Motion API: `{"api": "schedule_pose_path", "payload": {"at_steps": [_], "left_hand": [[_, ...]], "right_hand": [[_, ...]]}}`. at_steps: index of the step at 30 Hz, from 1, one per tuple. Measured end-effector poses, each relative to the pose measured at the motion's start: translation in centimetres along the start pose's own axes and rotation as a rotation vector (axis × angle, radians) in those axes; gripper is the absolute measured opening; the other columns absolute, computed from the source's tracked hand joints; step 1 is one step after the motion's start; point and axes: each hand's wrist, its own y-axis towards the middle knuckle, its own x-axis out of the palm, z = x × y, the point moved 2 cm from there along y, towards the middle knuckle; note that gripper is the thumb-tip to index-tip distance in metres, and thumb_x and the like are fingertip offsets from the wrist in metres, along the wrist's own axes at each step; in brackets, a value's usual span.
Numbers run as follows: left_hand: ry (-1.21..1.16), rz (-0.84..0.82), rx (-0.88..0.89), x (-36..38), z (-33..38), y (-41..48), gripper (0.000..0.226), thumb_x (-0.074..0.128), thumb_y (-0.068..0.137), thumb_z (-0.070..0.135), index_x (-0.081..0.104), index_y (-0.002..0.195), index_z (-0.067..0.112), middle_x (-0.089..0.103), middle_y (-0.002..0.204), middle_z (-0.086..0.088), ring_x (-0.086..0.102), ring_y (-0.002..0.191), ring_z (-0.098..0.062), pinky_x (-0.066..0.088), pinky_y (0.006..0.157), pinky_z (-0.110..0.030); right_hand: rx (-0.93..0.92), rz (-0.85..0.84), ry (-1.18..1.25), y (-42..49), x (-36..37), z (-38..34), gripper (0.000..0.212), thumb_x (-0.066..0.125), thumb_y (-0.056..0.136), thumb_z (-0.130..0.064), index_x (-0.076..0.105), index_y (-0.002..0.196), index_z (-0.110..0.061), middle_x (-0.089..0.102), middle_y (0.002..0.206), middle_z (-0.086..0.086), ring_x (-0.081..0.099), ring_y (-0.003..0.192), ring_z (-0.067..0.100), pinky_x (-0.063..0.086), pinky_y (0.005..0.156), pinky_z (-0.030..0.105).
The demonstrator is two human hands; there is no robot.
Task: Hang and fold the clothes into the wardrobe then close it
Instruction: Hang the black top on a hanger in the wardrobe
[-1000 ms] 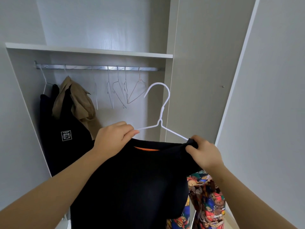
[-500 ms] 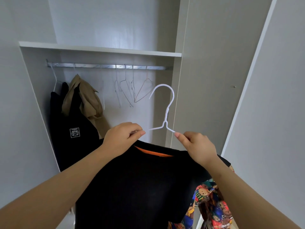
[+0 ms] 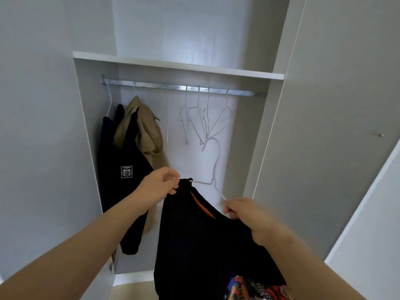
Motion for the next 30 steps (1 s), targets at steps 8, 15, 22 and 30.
{"api": "schedule_pose_path", "payload": {"at_steps": [8,15,22,30], "left_hand": [[-0.043,0.147,-0.049,-7.1,-1.8,9.1,0.011,0.054,0.091,0.017,0.06,0.091,0.026,0.065,0.088,0.004,0.063,0.072,-0.009,0.046,0.065,-0.021],[-0.026,0.164,-0.08,-13.5,-4.3,18.6,0.013,0.051,0.093,0.017,0.059,0.085,0.025,0.062,0.087,0.003,0.06,0.068,-0.01,0.047,0.066,-0.023],[0.0,0.187,-0.087,-17.2,-6.5,25.8,0.014,0.051,0.093,0.019,0.06,0.085,0.025,0.06,0.087,0.004,0.06,0.072,-0.01,0.044,0.061,-0.022],[0.157,0.226,-0.048,-19.2,-6.7,33.6,0.011,0.051,0.093,0.024,0.059,0.088,0.028,0.056,0.089,0.013,0.053,0.09,-0.008,0.041,0.077,-0.024]], "right_hand": [[0.097,-0.155,0.191,8.6,8.1,-6.4,0.033,0.042,0.095,-0.017,0.052,0.064,-0.011,0.038,0.039,-0.006,0.036,0.031,0.007,0.034,0.041,0.021],[0.088,-0.146,0.235,16.6,14.4,-13.7,0.03,0.04,0.093,-0.011,0.051,0.064,-0.01,0.034,0.035,-0.006,0.035,0.028,0.008,0.034,0.036,0.018],[0.121,-0.095,0.352,24.0,18.0,-18.9,0.019,0.043,0.09,-0.007,0.05,0.072,-0.007,0.036,0.05,0.003,0.037,0.055,0.017,0.033,0.053,0.028],[0.039,-0.013,0.254,32.4,18.4,-24.4,0.026,0.043,0.09,0.0,0.044,0.064,-0.006,0.036,0.062,0.008,0.036,0.056,0.019,0.033,0.055,0.026]]}}
